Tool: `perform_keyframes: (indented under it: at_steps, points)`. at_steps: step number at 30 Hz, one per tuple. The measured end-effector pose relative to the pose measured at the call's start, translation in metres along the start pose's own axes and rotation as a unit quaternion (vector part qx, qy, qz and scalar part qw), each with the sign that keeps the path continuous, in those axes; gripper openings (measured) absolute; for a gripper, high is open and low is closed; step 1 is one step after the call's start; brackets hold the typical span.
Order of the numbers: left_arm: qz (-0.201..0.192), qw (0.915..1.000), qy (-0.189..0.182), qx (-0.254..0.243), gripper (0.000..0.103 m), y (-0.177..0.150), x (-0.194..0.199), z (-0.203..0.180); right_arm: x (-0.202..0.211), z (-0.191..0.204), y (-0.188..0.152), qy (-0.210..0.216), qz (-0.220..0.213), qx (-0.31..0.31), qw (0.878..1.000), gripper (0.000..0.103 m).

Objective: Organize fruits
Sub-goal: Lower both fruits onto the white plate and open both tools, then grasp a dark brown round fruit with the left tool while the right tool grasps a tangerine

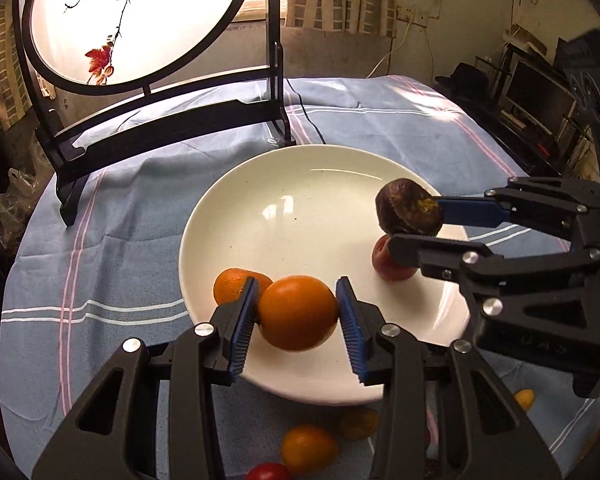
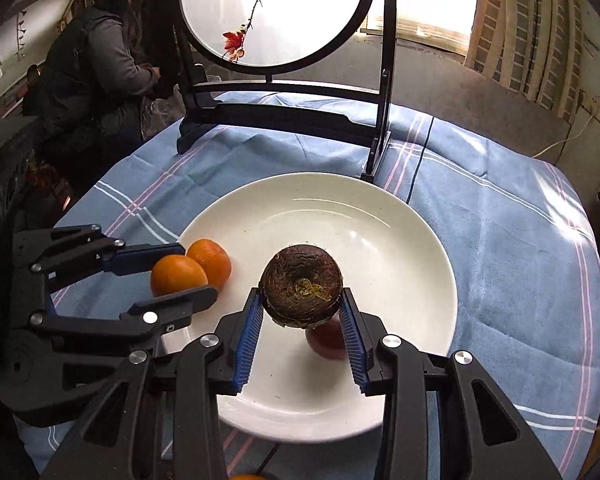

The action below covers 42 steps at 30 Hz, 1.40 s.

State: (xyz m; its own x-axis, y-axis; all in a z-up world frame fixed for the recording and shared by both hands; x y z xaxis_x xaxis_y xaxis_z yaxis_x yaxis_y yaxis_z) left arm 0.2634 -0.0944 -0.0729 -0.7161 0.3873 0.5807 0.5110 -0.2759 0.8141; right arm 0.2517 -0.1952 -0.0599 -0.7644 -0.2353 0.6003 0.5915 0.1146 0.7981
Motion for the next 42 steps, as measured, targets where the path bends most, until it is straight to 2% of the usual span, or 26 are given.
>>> perform_keyframes:
  at_steps: [1, 3, 6, 9, 14, 19, 23, 28, 40, 42]
  points:
    - [-0.002, 1.0000, 0.000, -0.004, 0.046, -0.001, 0.000, 0.000, -0.004, -0.002, 0.000, 0.000, 0.006, -0.005, 1.000, 0.041]
    - [-0.007, 0.9999, 0.005, -0.009, 0.058, 0.000, 0.004, 0.001, -0.004, -0.006, 0.001, -0.008, 0.003, -0.019, 1.000, 0.054]
    - [-0.017, 0.9998, 0.004, -0.005, 0.059, 0.000, 0.019, 0.006, 0.016, -0.007, 0.005, 0.000, -0.015, -0.030, 0.999, 0.054]
    - [-0.035, 0.9993, -0.003, -0.013, 0.059, -0.004, 0.048, 0.009, 0.053, 0.005, -0.005, 0.019, -0.023, -0.017, 0.999, 0.055]
    - [-0.052, 0.9979, -0.006, -0.038, 0.069, -0.035, 0.102, 0.016, 0.128, 0.048, -0.060, 0.066, -0.023, 0.048, 0.996, 0.060]
    - [-0.018, 0.9975, -0.017, -0.067, 0.070, -0.092, 0.132, 0.013, 0.173, 0.102, -0.134, 0.119, 0.014, 0.106, 0.987, 0.060]
    - [0.007, 0.9965, -0.031, -0.077, 0.070, -0.130, 0.143, 0.004, 0.179, 0.129, -0.173, 0.138, 0.040, 0.120, 0.982, 0.060]
    - [0.025, 0.9968, -0.042, -0.063, 0.070, -0.152, 0.143, 0.002, 0.167, 0.138, -0.191, 0.134, 0.062, 0.115, 0.982, 0.060]
    - [0.058, 0.9968, -0.042, -0.036, 0.070, -0.159, 0.110, 0.005, 0.152, 0.141, -0.200, 0.135, 0.077, 0.111, 0.982, 0.059]
    - [0.060, 0.9969, -0.043, -0.030, 0.070, -0.159, 0.107, 0.006, 0.150, 0.142, -0.200, 0.134, 0.074, 0.117, 0.981, 0.049]
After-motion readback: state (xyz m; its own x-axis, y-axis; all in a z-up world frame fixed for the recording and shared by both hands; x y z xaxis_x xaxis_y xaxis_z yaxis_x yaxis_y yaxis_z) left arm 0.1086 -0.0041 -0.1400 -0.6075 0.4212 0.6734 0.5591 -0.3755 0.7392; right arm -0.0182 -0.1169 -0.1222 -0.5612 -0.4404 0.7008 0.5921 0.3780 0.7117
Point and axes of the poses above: each gripper's, at about its wrist camera, not at the fingertips, and x roughly against the way its jaws point, z to its left, y to its top, the point moved 5 cm from there along -x, roughly the way its jaws point, and after that the axes turned 15 degrees about -z, right-handed, at the moved point
